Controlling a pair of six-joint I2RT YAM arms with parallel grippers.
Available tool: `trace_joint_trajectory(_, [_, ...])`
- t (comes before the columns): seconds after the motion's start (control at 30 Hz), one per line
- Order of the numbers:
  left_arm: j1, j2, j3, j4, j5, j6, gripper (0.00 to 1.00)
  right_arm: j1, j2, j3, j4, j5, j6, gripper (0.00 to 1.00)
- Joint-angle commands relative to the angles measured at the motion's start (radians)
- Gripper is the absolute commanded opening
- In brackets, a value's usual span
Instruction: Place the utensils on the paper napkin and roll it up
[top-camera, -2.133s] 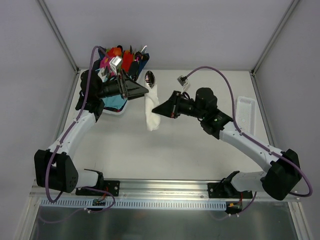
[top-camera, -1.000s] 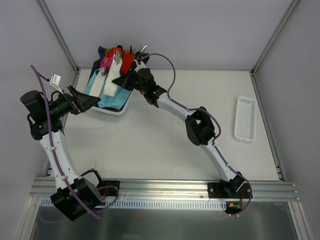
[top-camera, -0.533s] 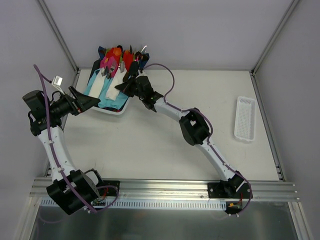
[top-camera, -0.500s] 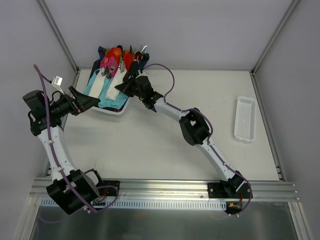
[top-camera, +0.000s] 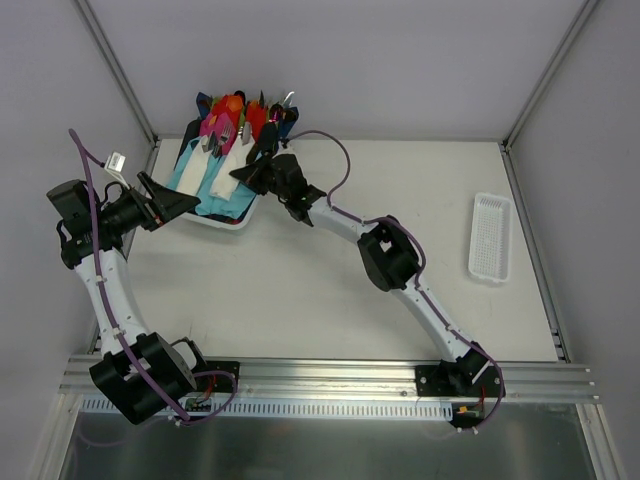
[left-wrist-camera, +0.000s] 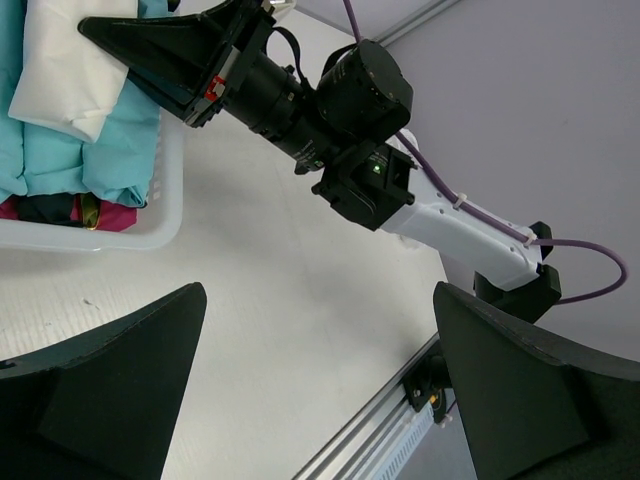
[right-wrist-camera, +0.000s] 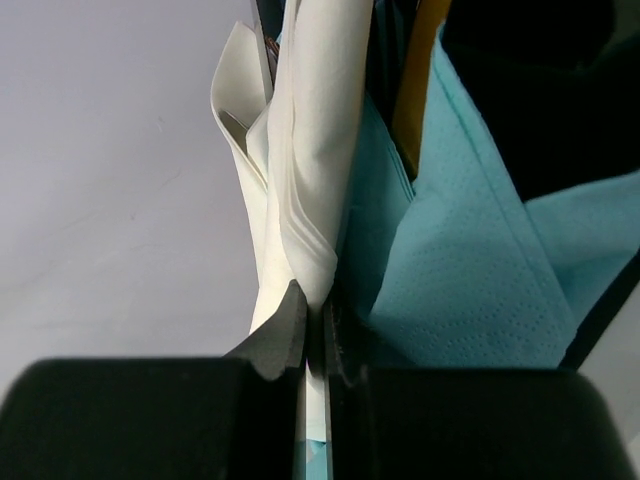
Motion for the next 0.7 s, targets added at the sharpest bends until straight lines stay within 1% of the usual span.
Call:
trace_joint_trajectory(0.0, [0.012, -0.005, 0.015, 0.008, 0.016, 0.029, 0.99, 0.050, -0.109, -0.051, 0.091, 0.030, 0.038, 0.00])
trace_joint_trajectory(0.33, [0.012, 0.004, 0.012, 0.006, 0.013, 0.033, 0.99, 0.085, -0.139, -0.061, 0.104, 0.055, 0.030, 0.00])
trace_joint_trajectory(0.4, [0.012, 0.010, 0.011, 0.006, 0.011, 0.032, 0.99, 0.087, -0.137, -0.064, 0.137, 0.055, 0.044, 0.00])
trace_joint_trajectory(0.57, [0.012, 0.015, 0.008, 0.006, 0.016, 0.032, 0.99, 0.095, -0.143, -0.021, 0.125, 0.050, 0.027, 0.00])
trace_joint_trajectory(0.67, [0.012, 0.012, 0.008, 0.006, 0.016, 0.029, 0.99, 0.101, -0.151, -0.024, 0.113, 0.058, 0.029, 0.00])
